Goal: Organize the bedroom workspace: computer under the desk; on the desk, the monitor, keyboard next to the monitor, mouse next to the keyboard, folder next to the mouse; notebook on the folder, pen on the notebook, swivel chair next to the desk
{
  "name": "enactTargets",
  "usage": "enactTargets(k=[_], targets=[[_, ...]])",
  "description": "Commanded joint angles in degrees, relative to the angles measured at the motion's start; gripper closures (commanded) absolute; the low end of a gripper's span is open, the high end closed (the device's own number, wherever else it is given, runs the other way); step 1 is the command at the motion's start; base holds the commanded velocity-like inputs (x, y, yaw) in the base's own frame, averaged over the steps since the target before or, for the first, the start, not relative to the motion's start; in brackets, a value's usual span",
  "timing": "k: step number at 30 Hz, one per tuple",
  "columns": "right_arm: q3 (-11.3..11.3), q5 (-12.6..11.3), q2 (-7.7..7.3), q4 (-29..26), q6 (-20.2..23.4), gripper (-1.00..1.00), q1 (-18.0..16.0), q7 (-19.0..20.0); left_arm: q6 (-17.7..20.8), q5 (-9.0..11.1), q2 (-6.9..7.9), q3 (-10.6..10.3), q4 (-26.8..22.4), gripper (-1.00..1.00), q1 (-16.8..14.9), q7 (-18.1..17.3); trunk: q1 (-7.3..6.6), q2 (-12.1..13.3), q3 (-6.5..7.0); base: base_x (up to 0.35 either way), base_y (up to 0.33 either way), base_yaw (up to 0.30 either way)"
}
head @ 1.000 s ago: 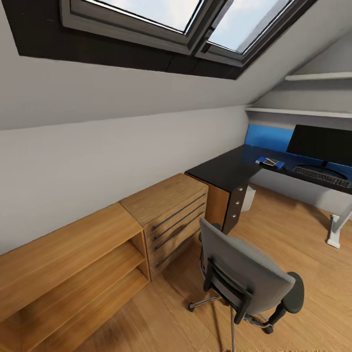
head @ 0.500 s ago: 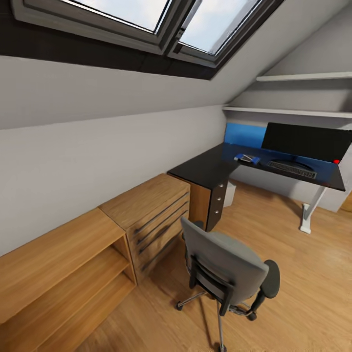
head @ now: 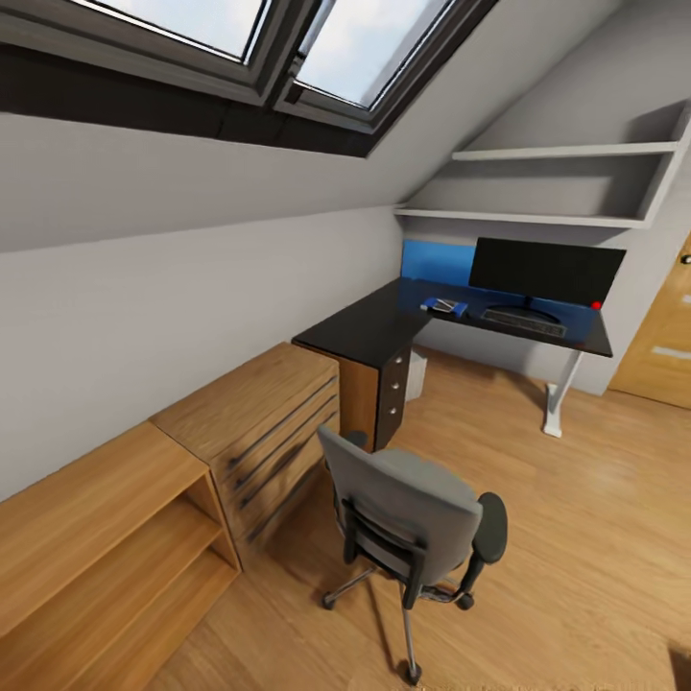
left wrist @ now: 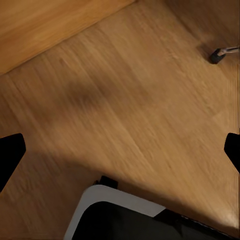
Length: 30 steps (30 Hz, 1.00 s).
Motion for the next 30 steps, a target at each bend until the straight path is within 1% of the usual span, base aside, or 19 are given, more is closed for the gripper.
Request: enactTargets(k=[1, 24, 30], targets=[[0.5, -0.2, 0.03, 0.1, -0.1, -1.0, -0.1, -0.3, 0.0, 0.6, -0.02, 0.0, -0.1, -1.0, 0.0, -0.4, 0.02, -0.1, -0.08, 0.0, 0.0, -0.26], [0.5, -0.2, 0.12, 0.1, -0.1, -1.0, -0.1, -0.3, -0.1, 0.5, -0.05, 0.0, -0.1, -1.0, 0.0, -0.9, 0.02, -0.1, -0.08, 0.0, 0.0, -0.26], [0.5, -0.3, 0.12, 0.1, -0.1, -1.0, -0.1, -0.3, -0.1, 0.5, -0.04, 0.0, -0.1, -1.0, 0.0, -0.9, 0.02, -0.1, -0.26, 0.0, 0.0, -0.223]])
